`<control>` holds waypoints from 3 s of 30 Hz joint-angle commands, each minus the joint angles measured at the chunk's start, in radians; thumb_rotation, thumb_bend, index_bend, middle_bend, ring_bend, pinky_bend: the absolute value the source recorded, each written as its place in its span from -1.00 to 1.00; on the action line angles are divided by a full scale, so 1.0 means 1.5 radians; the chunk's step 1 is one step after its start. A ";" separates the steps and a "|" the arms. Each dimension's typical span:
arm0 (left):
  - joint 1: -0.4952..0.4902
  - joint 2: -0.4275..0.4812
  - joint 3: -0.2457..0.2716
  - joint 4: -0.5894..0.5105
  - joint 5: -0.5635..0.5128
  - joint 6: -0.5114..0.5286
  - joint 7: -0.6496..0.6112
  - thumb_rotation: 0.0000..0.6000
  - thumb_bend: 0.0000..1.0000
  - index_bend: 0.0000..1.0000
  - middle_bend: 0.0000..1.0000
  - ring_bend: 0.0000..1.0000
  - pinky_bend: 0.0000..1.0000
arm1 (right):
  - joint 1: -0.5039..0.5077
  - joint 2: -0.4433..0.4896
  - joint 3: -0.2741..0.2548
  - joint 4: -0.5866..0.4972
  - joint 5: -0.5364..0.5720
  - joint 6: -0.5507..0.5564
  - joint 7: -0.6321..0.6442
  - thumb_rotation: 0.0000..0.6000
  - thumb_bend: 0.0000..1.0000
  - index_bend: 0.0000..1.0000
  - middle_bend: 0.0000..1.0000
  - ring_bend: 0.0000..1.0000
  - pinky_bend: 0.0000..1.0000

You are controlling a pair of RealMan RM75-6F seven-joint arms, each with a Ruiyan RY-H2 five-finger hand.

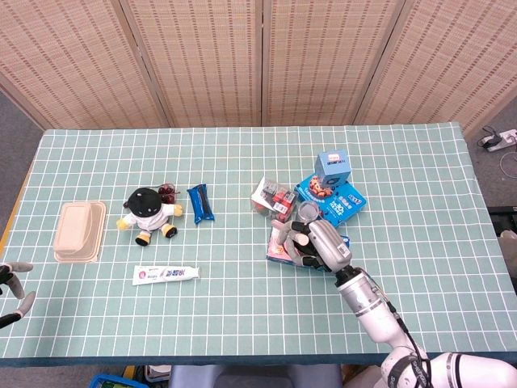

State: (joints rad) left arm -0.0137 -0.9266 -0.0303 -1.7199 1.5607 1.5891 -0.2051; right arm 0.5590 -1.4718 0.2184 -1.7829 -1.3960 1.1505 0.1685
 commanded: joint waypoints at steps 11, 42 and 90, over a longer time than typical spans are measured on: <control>0.002 0.001 0.000 0.000 0.000 0.003 -0.004 1.00 -0.35 -0.12 0.25 -0.06 0.07 | 0.004 0.014 -0.031 -0.040 -0.011 -0.035 0.150 1.00 0.15 0.56 1.00 1.00 1.00; 0.004 0.003 0.002 -0.003 0.005 0.006 -0.001 1.00 -0.35 -0.12 0.25 -0.07 0.07 | 0.001 0.009 -0.048 -0.033 -0.023 -0.037 0.130 1.00 0.15 0.57 1.00 1.00 1.00; 0.004 0.004 0.002 -0.004 0.005 0.005 0.000 1.00 -0.35 -0.12 0.25 -0.06 0.07 | -0.010 -0.035 -0.054 0.034 -0.081 0.029 0.029 1.00 0.15 0.57 1.00 1.00 1.00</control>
State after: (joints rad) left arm -0.0082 -0.9211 -0.0267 -1.7257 1.5689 1.5969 -0.2053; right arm 0.5555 -1.4815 0.1397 -1.7751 -1.4900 1.1416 0.2823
